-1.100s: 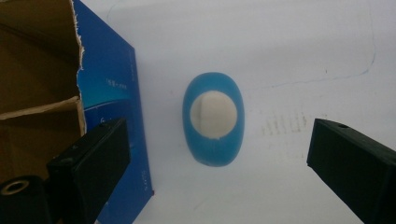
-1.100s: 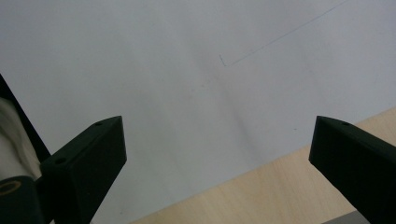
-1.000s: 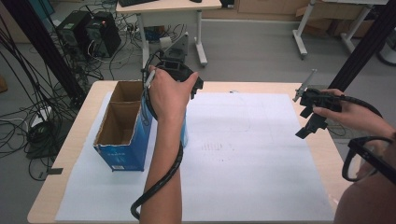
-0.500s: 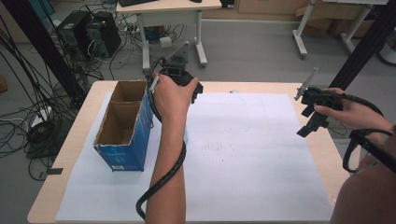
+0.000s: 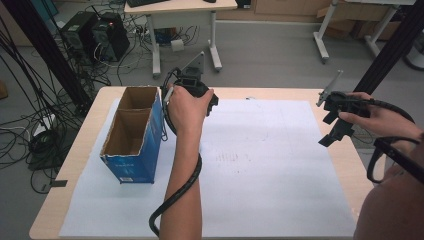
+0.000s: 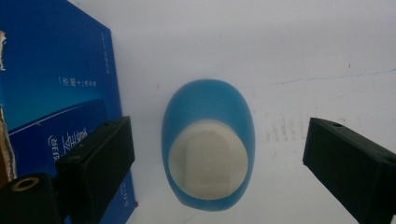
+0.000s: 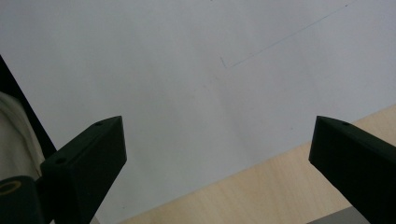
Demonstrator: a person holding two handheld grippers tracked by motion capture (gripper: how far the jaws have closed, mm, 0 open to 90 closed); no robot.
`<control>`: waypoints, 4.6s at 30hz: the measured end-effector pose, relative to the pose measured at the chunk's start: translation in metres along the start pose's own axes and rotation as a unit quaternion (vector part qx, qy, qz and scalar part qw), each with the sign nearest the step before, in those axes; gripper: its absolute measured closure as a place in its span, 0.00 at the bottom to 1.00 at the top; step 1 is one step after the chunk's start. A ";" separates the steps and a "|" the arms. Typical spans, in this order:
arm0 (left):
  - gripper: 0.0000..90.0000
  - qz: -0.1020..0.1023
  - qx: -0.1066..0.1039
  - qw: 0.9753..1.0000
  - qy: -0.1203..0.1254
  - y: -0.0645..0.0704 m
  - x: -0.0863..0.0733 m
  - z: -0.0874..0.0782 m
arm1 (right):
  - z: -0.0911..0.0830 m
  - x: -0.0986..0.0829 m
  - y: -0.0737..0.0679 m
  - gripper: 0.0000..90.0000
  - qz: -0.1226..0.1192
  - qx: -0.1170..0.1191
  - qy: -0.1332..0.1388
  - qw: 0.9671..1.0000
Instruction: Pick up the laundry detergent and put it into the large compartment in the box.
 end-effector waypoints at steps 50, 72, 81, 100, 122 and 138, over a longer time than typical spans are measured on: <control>0.42 0.012 0.007 1.000 -0.009 -0.008 -0.001 0.011 | -0.010 -0.005 -0.014 0.04 -0.001 -0.013 0.002 1.000; 0.42 0.017 0.000 0.999 0.041 -0.006 -0.034 -0.111 | -0.028 -0.013 -0.042 0.04 -0.017 -0.020 0.023 0.999; 0.42 -0.004 0.007 0.997 0.073 -0.024 -0.045 -0.161 | -0.029 -0.008 -0.053 0.04 -0.023 -0.020 0.022 0.999; 0.42 -0.062 0.046 0.989 0.125 -0.068 -0.074 -0.229 | -0.031 0.006 -0.062 0.04 -0.041 -0.024 0.017 0.999; 0.42 -0.097 0.036 0.990 0.100 -0.127 -0.086 -0.162 | -0.035 -0.001 -0.068 0.04 -0.024 -0.036 0.014 0.999; 0.42 -0.088 0.029 0.994 0.066 -0.141 -0.083 -0.104 | -0.029 0.005 -0.069 0.04 -0.026 -0.032 0.006 0.999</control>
Point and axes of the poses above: each handheld gripper's, and its own axes: z roughly forward along the jaws, x roughly out of its top, y roughly to its right, the point moved 1 cm from there along z, roughly forward along the jaws, and after that the axes turned 4 degrees about -x, right-handed, at the moved point
